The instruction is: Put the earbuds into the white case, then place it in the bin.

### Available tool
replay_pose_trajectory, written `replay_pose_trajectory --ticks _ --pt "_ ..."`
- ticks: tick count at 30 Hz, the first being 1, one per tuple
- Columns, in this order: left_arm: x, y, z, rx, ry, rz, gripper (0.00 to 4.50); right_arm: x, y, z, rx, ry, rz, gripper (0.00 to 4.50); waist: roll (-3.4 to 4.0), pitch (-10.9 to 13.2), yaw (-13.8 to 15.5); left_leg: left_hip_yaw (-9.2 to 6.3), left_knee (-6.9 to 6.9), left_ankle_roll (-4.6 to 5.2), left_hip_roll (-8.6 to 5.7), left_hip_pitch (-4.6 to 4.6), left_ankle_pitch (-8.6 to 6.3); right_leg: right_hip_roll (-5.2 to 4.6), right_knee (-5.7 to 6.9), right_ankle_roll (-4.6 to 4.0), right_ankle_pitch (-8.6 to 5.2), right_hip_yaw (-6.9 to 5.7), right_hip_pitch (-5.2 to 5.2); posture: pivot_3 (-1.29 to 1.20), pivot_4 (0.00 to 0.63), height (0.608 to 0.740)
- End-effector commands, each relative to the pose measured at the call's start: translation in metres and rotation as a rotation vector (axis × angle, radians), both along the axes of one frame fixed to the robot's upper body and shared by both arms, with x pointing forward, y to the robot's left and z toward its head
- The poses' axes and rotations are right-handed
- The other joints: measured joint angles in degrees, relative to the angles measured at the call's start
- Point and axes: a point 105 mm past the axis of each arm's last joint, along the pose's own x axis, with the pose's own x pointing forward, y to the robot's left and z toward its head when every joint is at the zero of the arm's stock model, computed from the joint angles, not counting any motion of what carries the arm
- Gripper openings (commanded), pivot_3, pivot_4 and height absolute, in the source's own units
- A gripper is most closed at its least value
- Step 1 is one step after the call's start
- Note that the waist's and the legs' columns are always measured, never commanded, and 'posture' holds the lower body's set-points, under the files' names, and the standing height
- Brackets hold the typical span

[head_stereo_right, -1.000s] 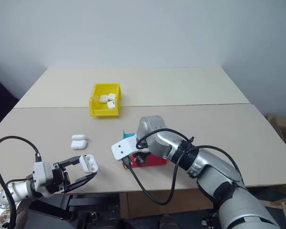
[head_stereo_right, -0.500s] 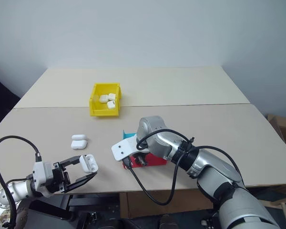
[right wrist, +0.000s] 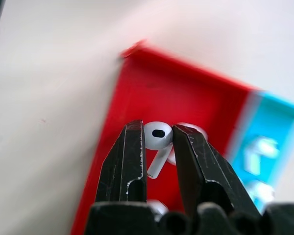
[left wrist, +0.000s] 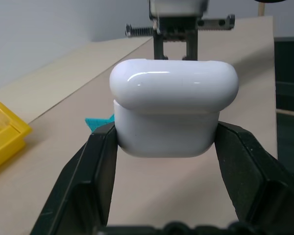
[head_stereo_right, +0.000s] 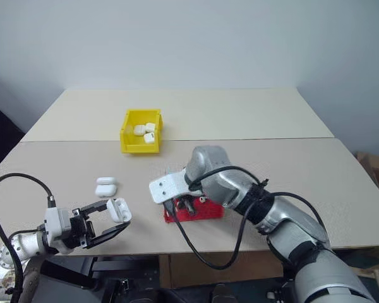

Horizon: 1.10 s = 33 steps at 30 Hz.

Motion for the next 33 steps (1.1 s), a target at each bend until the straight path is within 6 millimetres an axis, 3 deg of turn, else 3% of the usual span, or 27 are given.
replay_pose_trajectory --ticks 1,3,8,14,17,22,33 --pt "0.003 -0.014 0.02 -0.053 -0.056 -0.058 2.75 -0.003 -0.014 0.06 0.315 -0.065 -0.061 0.63 0.0 0.0 0.18 0.0 0.0 0.0 0.0 0.01 0.0 0.0 -0.01 0.0 0.0 -0.01 0.02 0.0 0.15 0.74" --pt "0.007 -0.022 0.027 -0.102 -0.066 -0.091 2.75 -0.004 -0.026 0.092 0.575 -0.106 -0.095 0.63 -0.01 0.0 0.42 -0.01 -0.01 -0.01 0.0 0.01 0.0 0.0 -0.03 0.01 0.0 -0.02 0.06 0.0 0.15 0.74" --pt "0.018 -0.047 0.043 -0.238 -0.059 -0.2 2.75 -0.023 -0.042 0.127 1.006 -0.15 -0.046 0.63 -0.01 0.0 0.4 -0.04 -0.02 0.0 -0.01 0.05 0.0 0.02 -0.03 0.02 0.01 -0.02 0.12 0.0 0.15 0.74" --pt "0.025 -0.075 0.056 -0.327 -0.005 -0.377 2.75 -0.058 -0.045 0.142 1.379 -0.08 0.093 0.63 -0.01 0.0 -0.32 -0.1 -0.02 0.01 -0.02 0.04 0.0 0.05 -0.02 0.06 0.02 0.0 0.16 0.0 0.15 0.74" --pt "0.029 -0.087 0.061 -0.317 0.042 -0.443 2.75 -0.07 -0.043 0.133 1.438 -0.032 0.181 0.63 -0.01 0.0 -0.32 -0.18 -0.02 0.01 -0.02 0.07 0.01 0.08 -0.02 0.07 0.01 -0.03 0.21 0.0 0.15 0.74" --pt "0.027 -0.097 0.065 -0.328 0.066 -0.533 2.75 -0.072 -0.037 0.113 1.425 -0.004 0.224 0.63 -0.01 0.0 -0.61 -0.17 -0.01 0.01 -0.05 0.1 0.01 0.07 -0.03 0.13 0.01 0.01 0.22 0.0 0.15 0.74" --pt "0.017 -0.097 0.063 -0.299 0.065 -0.601 2.75 -0.069 -0.028 0.093 1.385 -0.03 0.312 0.63 -0.01 0.0 -0.47 -0.22 -0.01 0.01 -0.06 0.11 0.01 0.1 -0.03 0.12 0.0 0.0 0.25 0.0 0.15 0.74"
